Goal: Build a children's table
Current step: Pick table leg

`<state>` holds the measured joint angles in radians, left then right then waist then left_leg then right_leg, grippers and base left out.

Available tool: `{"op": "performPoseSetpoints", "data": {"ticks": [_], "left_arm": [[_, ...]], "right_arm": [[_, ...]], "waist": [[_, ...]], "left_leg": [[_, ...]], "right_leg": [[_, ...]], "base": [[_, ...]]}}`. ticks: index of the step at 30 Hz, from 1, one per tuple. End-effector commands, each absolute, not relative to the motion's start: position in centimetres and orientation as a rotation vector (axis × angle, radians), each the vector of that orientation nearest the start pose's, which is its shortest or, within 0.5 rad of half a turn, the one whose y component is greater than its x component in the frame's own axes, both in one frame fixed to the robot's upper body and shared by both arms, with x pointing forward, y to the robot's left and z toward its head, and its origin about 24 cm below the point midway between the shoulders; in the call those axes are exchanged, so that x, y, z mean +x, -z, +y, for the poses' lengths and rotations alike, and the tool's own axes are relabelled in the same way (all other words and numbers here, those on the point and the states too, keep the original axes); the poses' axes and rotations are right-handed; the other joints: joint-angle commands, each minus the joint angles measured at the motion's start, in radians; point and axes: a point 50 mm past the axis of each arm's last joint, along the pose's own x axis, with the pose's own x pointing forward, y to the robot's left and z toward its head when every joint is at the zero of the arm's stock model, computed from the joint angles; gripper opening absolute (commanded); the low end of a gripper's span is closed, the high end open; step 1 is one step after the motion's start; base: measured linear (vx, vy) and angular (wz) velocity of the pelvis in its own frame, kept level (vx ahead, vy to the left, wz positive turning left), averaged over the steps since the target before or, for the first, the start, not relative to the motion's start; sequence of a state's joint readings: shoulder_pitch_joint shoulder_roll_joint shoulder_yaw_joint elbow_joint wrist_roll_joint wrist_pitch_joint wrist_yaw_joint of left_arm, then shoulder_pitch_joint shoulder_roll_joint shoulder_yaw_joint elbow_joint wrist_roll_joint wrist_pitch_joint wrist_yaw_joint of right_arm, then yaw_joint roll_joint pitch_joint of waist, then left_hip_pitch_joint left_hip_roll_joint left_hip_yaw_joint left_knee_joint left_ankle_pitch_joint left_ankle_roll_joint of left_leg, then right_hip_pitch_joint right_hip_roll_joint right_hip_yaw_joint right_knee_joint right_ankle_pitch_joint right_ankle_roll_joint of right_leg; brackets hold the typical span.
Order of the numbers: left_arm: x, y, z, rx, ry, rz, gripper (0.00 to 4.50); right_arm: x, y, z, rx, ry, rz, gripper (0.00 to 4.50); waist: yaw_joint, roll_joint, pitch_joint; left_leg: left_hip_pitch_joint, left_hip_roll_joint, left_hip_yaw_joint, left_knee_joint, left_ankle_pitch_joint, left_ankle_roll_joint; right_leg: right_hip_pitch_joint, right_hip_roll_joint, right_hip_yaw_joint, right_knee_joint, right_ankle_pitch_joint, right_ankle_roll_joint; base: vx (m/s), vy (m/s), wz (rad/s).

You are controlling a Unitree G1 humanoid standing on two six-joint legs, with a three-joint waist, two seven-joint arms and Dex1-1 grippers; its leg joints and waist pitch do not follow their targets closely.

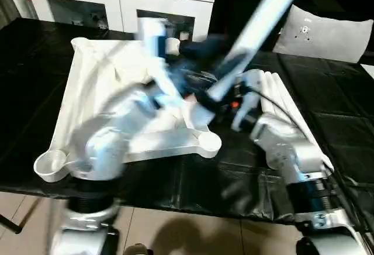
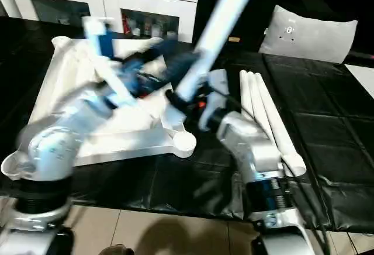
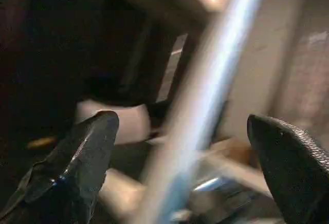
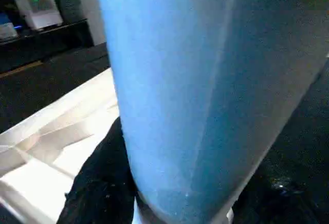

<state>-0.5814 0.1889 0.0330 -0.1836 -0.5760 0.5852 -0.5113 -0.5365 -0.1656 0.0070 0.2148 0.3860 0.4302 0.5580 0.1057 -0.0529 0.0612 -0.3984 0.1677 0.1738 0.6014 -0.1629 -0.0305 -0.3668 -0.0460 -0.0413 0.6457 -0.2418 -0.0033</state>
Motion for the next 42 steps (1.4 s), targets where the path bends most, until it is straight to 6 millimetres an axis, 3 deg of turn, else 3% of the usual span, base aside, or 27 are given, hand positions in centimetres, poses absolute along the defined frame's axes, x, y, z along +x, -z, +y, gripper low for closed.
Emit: {"op": "performPoseSetpoints", "data": {"ticks": [1, 3, 5, 8, 9, 11, 19, 24, 35, 39, 42], "left_arm": [[31.1, -18.5, 10.4, -0.117, 0.836, -0.109, 4.50], [31.4, -17.5, 10.7, -0.040, 0.821, -0.066, 4.50], [31.6, -15.4, 11.2, 0.097, 0.821, 0.022, 4.50], [31.9, -13.5, 11.8, 0.177, 0.810, 0.087, 4.50], [31.9, -13.3, 11.8, 0.187, 0.808, 0.093, 4.50], [32.1, -12.7, 12.0, 0.211, 0.804, 0.112, 4.50], [32.3, -12.3, 11.5, 0.222, 0.815, 0.102, 4.50], [32.4, -12.3, 11.4, 0.218, 0.819, 0.092, 4.50], [32.5, -12.2, 11.3, 0.215, 0.813, 0.081, 4.50], [32.6, -12.2, 11.4, 0.219, 0.811, 0.080, 4.50], [32.6, -12.2, 11.6, 0.227, 0.810, 0.082, 4.50]], "right_arm": [[33.4, -11.5, -12.3, 0.200, -0.687, 0.093, 1.88], [33.3, -11.3, -12.5, 0.199, -0.672, 0.100, 1.88], [33.2, -11.1, -12.9, 0.199, -0.653, 0.109, 1.88], [33.2, -10.9, -13.1, 0.186, -0.637, 0.123, 1.88], [33.2, -10.8, -13.2, 0.184, -0.634, 0.125, 1.88], [33.3, -10.7, -13.4, 0.158, -0.615, 0.126, 1.88], [33.3, -9.9, -13.8, 0.131, -0.561, 0.160, 1.88], [33.4, -10.3, -13.2, 0.160, -0.583, 0.101, 1.88], [34.2, -10.3, -13.7, 0.187, -0.451, 0.085, 1.88], [34.2, -10.4, -13.6, 0.232, -0.462, 0.093, 1.88], [34.3, -11.2, -13.8, 0.189, -0.463, -0.013, 1.88]], "waist": [[-0.003, 0.010, -0.071], [-0.002, 0.014, -0.071], [0.001, 0.015, -0.071], [0.001, 0.019, -0.072], [0.001, 0.025, -0.071], [0.000, 0.022, -0.072], [0.002, 0.021, -0.072], [0.001, 0.018, -0.071], [0.000, 0.018, -0.071], [0.000, 0.020, -0.071], [0.002, 0.026, -0.072]], "left_leg": [[0.037, 0.063, -0.022, -0.071, -0.117, -0.055], [0.037, 0.064, -0.023, -0.071, -0.115, -0.055], [0.038, 0.064, -0.023, -0.074, -0.127, -0.059], [0.040, 0.065, -0.024, -0.075, -0.141, -0.079], [0.040, 0.065, -0.024, -0.075, -0.147, -0.082], [0.038, 0.064, -0.024, -0.076, -0.161, -0.086], [0.038, 0.065, -0.022, -0.073, -0.157, -0.076], [0.038, 0.067, -0.022, -0.075, -0.169, -0.070], [0.039, 0.066, -0.022, -0.076, -0.162, -0.072], [0.038, 0.066, -0.022, -0.076, -0.160, -0.067], [0.039, 0.068, -0.023, -0.076, -0.174, -0.075]], "right_leg": [[0.032, -0.092, 0.048, -0.073, 0.013, -0.139], [0.031, -0.093, 0.048, -0.073, 0.019, -0.139], [0.029, -0.093, 0.048, -0.074, 0.008, -0.129], [0.028, -0.094, 0.047, -0.073, 0.017, -0.147], [0.027, -0.096, 0.048, -0.073, 0.015, -0.150], [0.029, -0.097, 0.048, -0.073, 0.012, -0.156], [0.030, -0.100, 0.049, -0.070, 0.040, -0.185], [0.029, -0.102, 0.049, -0.072, 0.016, -0.188], [0.027, -0.100, 0.049, -0.071, 0.014, -0.184], [0.028, -0.100, 0.049, -0.071, 0.027, -0.182], [0.025, -0.102, 0.048, -0.071, 0.019, -0.181]], "base": [[0.000, 0.000, 0.00], [0.000, 0.000, 0.00], [0.000, 0.000, 0.00], [0.000, 0.000, 0.00], [0.000, 0.000, 0.00], [0.000, 0.000, 0.00], [0.000, 0.000, 0.00], [0.000, 0.000, 0.00], [0.000, 0.000, 0.00], [0.000, 0.000, 0.00], [0.000, 0.000, 0.00]]}}
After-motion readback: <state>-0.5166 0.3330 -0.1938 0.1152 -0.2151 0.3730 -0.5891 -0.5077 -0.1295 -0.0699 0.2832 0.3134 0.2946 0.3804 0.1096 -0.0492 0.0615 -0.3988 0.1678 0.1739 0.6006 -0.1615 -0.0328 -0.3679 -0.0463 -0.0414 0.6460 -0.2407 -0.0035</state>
